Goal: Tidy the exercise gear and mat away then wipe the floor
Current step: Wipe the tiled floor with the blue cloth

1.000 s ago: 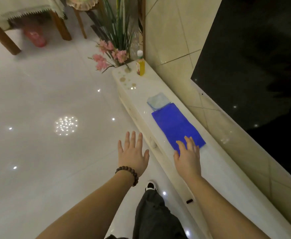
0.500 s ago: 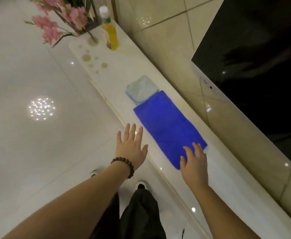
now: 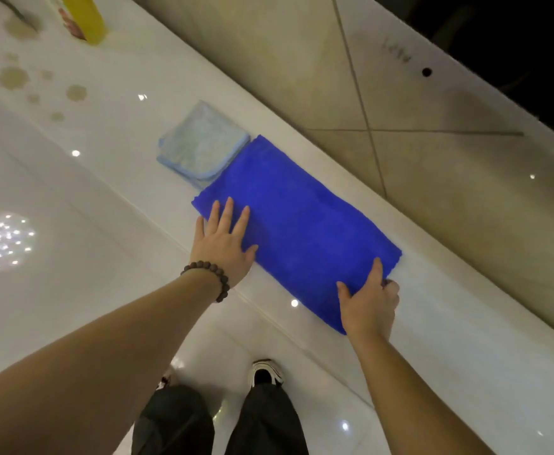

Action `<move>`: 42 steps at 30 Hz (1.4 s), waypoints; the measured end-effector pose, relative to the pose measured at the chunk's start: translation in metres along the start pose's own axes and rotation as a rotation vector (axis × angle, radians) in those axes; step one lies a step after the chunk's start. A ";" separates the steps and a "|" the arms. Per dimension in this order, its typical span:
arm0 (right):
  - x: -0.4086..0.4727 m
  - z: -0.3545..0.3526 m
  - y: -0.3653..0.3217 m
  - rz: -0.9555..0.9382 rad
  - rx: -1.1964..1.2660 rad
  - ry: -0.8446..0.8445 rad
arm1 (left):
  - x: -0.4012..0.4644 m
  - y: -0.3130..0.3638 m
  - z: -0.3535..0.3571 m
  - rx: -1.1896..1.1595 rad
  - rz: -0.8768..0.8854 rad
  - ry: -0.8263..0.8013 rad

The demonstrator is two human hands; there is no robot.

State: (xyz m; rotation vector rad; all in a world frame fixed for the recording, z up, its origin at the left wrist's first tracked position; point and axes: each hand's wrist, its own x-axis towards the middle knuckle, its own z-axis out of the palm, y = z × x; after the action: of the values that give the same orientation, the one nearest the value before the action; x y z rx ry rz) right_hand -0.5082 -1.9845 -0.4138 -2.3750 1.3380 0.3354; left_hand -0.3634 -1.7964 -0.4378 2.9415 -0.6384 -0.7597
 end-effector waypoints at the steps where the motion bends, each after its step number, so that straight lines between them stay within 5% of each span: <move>1: 0.002 0.002 -0.001 0.029 0.055 -0.026 | -0.001 0.000 0.003 -0.006 0.000 0.010; 5: 0.005 -0.002 0.001 0.030 0.241 -0.038 | -0.016 0.009 0.005 -0.023 -0.026 0.000; 10: 0.003 -0.034 0.013 -0.016 0.227 0.202 | -0.055 0.033 0.008 -0.030 0.040 -0.086; 16: -0.026 -0.063 -0.031 -0.287 0.236 0.249 | -0.076 0.029 -0.005 -0.129 0.025 -0.091; 21: -0.045 -0.043 -0.102 -0.486 0.276 0.114 | -0.075 -0.008 -0.032 -0.215 -0.087 0.028; 26: -0.046 -0.011 -0.135 -0.564 0.383 -0.235 | -0.073 -0.051 -0.037 -0.233 -0.168 0.066; 31: -0.031 0.014 -0.123 -0.533 0.068 0.049 | -0.078 -0.071 -0.027 -0.244 -0.216 0.040; 36: -0.029 0.052 -0.135 -0.440 -0.345 -0.235 | -0.083 -0.076 -0.010 -0.265 -0.256 0.033; 42: -0.026 0.074 -0.131 -0.438 -0.382 -0.130 | -0.095 -0.087 0.006 -0.301 -0.334 0.000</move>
State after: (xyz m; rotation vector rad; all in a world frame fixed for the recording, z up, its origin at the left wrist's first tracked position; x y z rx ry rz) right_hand -0.4106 -1.8709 -0.4413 -2.8127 0.7123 0.6451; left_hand -0.4083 -1.6788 -0.4117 2.7920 -0.0202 -0.7963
